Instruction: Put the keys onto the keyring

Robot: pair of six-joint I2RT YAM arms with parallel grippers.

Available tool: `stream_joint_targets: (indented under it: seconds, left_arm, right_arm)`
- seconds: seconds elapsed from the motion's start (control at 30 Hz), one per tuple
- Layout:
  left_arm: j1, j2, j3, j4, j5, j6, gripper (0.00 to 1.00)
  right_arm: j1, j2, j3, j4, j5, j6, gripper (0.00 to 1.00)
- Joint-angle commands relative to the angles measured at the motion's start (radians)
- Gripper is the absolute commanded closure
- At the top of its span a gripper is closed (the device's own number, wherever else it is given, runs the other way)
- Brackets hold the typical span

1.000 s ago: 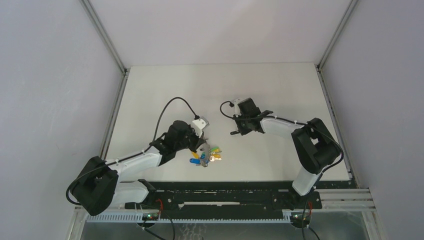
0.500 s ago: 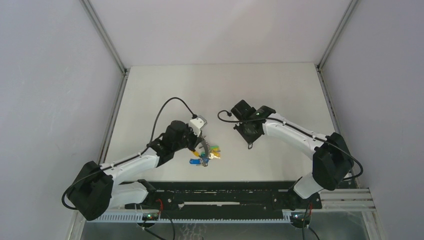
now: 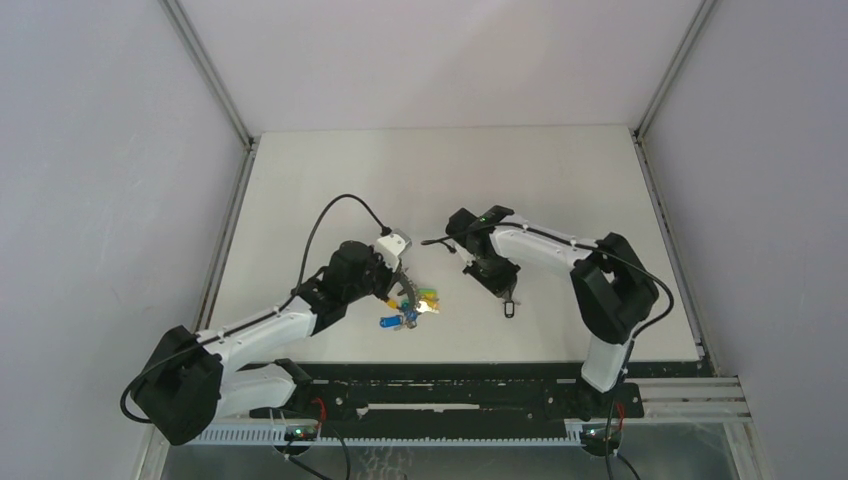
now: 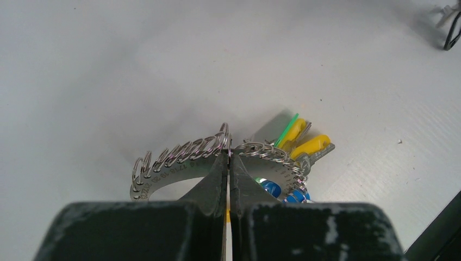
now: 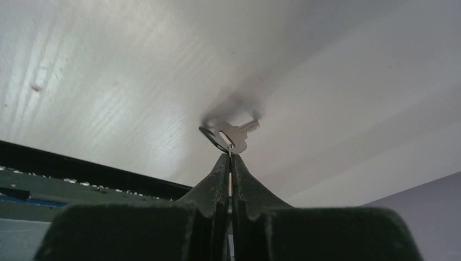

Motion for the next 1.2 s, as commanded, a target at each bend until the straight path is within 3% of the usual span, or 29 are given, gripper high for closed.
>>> stream_joint_targets:
  seconds: [0.0, 0.27, 0.53, 0.9, 1.17]
  left_arm:
    - [-0.005, -0.038, 0.016, 0.027, -0.029, 0.021, 1.0]
    - [-0.006, -0.043, 0.013, 0.025, -0.041, 0.024, 1.0]
    - [-0.008, -0.037, 0.015, 0.025, -0.042, 0.028, 1.0]
    - [-0.009, -0.038, 0.016, 0.024, -0.034, 0.028, 1.0]
    - [-0.009, -0.045, 0.012, 0.03, -0.028, 0.029, 1.0]
  right_arm:
    - [-0.001, 0.076, 0.125, 0.036, -0.012, -0.065, 1.0]
    - [-0.002, 0.265, 0.261, 0.083, -0.04, -0.098, 0.96]
    - [-0.003, 0.301, 0.287, 0.147, -0.044, -0.095, 0.89]
    - [-0.018, 0.017, 0.109, 0.325, -0.142, -0.13, 0.73]
    - [-0.109, -0.099, -0.042, 0.406, -0.3, -0.187, 0.54]
